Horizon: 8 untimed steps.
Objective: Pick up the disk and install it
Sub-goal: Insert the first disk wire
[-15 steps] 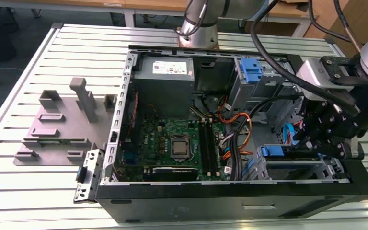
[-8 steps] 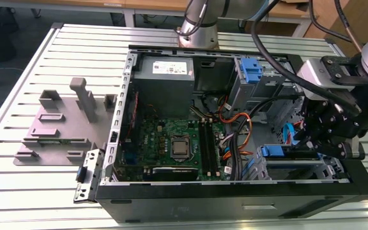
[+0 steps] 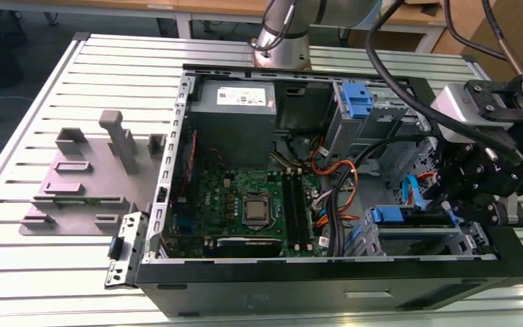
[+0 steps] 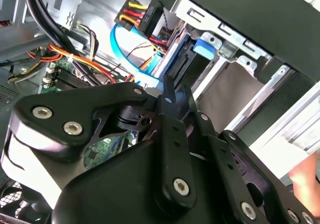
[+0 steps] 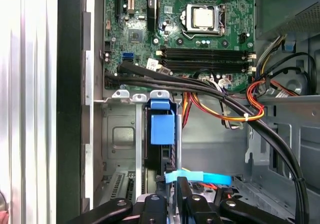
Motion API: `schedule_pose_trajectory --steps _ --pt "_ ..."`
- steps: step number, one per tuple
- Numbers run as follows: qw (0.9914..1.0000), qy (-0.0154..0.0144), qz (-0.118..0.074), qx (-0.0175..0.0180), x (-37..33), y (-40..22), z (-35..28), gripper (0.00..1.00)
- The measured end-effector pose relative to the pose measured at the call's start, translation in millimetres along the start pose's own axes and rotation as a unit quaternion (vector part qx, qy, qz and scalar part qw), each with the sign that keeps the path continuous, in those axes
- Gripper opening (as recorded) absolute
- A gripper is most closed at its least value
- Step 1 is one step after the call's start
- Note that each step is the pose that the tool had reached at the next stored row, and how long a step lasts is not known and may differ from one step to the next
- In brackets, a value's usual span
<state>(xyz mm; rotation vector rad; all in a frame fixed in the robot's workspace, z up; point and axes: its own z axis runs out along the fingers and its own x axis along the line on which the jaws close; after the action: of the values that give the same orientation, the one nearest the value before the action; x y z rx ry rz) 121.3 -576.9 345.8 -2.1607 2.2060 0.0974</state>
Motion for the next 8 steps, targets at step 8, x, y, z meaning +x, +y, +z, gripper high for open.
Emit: schedule_pose_trajectory --steps 8 --pt "1.00000 0.0000 0.000 -0.0003 -0.1 -5.3 -0.1 0.23"
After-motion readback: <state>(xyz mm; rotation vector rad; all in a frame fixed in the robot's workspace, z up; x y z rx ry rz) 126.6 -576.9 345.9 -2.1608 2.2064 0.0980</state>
